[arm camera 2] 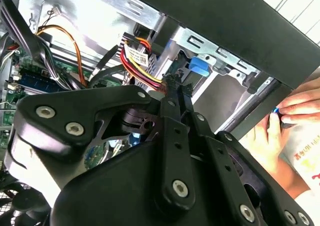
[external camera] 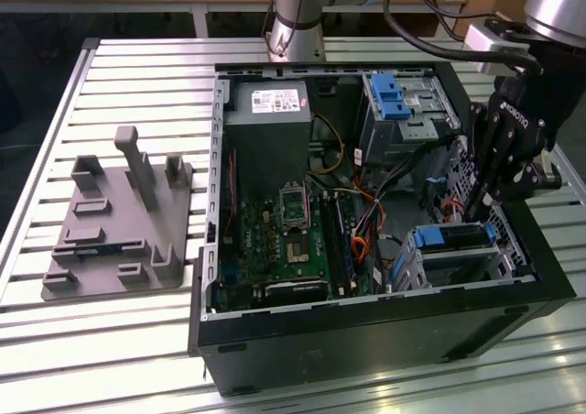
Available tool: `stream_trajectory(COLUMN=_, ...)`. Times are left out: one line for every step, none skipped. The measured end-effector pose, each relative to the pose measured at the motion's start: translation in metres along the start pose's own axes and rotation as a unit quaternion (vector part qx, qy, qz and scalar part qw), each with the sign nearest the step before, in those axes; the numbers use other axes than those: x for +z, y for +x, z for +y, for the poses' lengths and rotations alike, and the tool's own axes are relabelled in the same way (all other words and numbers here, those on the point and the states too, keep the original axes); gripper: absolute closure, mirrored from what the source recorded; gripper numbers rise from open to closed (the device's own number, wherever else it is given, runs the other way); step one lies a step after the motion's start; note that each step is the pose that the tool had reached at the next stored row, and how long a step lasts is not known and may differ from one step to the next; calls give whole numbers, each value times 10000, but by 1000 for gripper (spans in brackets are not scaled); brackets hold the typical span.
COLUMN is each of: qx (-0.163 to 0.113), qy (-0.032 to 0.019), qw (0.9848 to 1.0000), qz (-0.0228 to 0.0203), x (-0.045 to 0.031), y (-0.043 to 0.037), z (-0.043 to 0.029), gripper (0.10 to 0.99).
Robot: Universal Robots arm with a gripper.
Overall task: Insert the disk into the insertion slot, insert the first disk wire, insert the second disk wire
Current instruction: 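Insert the first disk wire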
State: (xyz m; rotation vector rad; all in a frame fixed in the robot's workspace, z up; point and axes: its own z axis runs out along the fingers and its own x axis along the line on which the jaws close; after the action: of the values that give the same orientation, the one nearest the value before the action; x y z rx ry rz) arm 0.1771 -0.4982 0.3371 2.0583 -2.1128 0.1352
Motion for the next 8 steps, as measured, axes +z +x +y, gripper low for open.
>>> stream_trajectory(qx=-2, qy=-1, qw=10000, qz=-25, x=3, y=20, z=0, gripper=922)
stream_trajectory(qx=-4, qy=-1, qw=10000, qz=-54, x=6, y=38, z=0, gripper=922)
stream_trajectory(qx=-6, qy=-2, qw=10000, qz=-87, x=10, y=55, z=0, gripper=922)
stream_trajectory(qx=-9, qy=-2, qw=9999, qz=-124, x=14, y=69, z=0, gripper=922)
stream_trajectory(qx=-12, qy=-3, qw=9999, qz=-167, x=17, y=84, z=-1, gripper=922)
stream_trajectory(qx=-15, qy=-4, qw=9998, qz=-216, x=19, y=97, z=-1, gripper=922)
stream_trajectory(qx=-18, qy=-5, qw=9997, qz=-258, x=22, y=110, z=-1, gripper=922)
stream_trajectory(qx=-21, qy=-6, qw=9996, qz=-294, x=25, y=124, z=-1, gripper=922)
